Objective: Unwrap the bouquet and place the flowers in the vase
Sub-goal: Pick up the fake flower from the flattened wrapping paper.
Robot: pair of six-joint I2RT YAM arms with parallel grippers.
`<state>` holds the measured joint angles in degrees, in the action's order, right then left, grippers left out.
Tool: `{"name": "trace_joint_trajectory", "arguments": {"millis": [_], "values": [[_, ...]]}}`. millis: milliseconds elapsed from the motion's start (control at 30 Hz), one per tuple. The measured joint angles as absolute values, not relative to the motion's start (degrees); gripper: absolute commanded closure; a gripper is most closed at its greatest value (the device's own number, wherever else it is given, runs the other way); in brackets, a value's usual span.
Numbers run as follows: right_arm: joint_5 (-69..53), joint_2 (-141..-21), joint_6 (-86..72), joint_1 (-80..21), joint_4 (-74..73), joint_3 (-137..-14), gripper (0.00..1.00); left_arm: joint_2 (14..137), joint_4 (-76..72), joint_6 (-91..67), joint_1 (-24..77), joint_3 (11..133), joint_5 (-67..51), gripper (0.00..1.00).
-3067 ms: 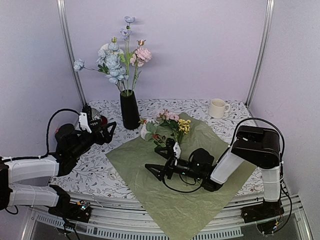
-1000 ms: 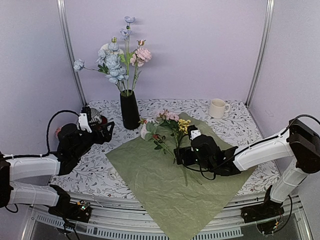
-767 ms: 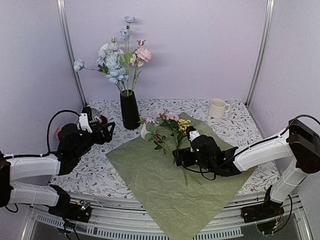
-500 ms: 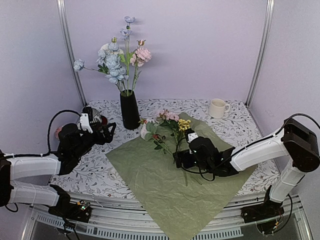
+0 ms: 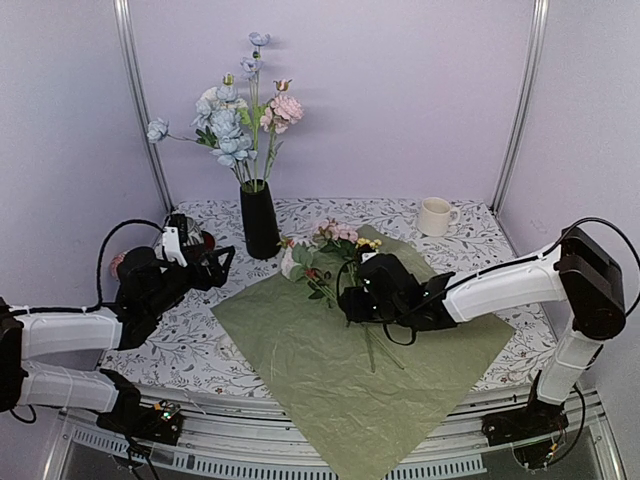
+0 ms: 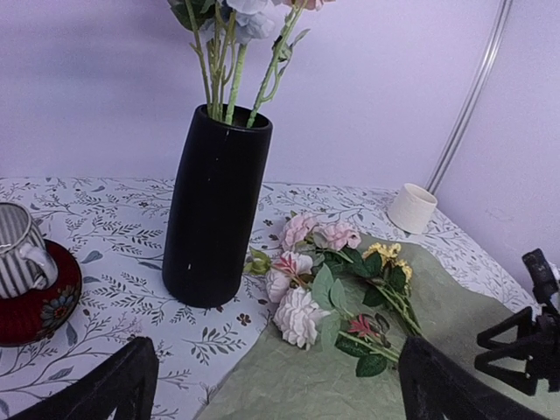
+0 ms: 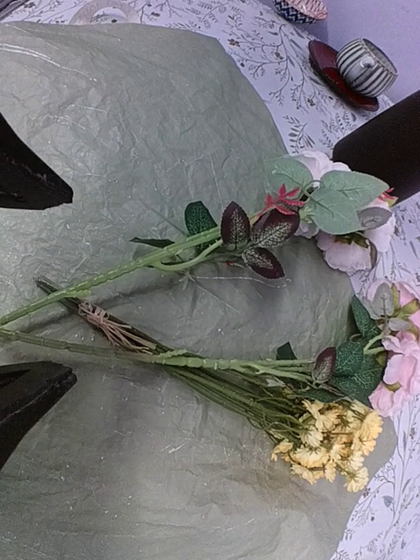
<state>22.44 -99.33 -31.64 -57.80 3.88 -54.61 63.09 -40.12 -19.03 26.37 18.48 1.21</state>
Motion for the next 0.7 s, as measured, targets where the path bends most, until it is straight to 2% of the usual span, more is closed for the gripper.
{"name": "trace_joint_trajectory", "arguments": {"millis": [100, 167, 300, 700], "values": [[21.9, -101.7, -33.2, -57.4, 0.7, -57.5, 0.49, 63.9, -40.5, -19.4, 26.4, 18.5, 0.0, 0.02], [21.6, -103.2, -34.3, -57.1, -1.5, -58.7, 0.57, 64.4, -40.5, -19.6, 26.4, 18.5, -0.7, 0.02], [21.5, -104.9, -36.2, -56.4, -4.7, -59.0, 0.64, 64.5, -40.7, -19.6, 26.4, 18.5, -1.3, 0.02], [20.4, -107.4, -38.4, -54.6, -6.7, -59.0, 0.70, 64.5, -40.9, -19.7, 26.4, 18.5, -2.1, 0.02]]}}
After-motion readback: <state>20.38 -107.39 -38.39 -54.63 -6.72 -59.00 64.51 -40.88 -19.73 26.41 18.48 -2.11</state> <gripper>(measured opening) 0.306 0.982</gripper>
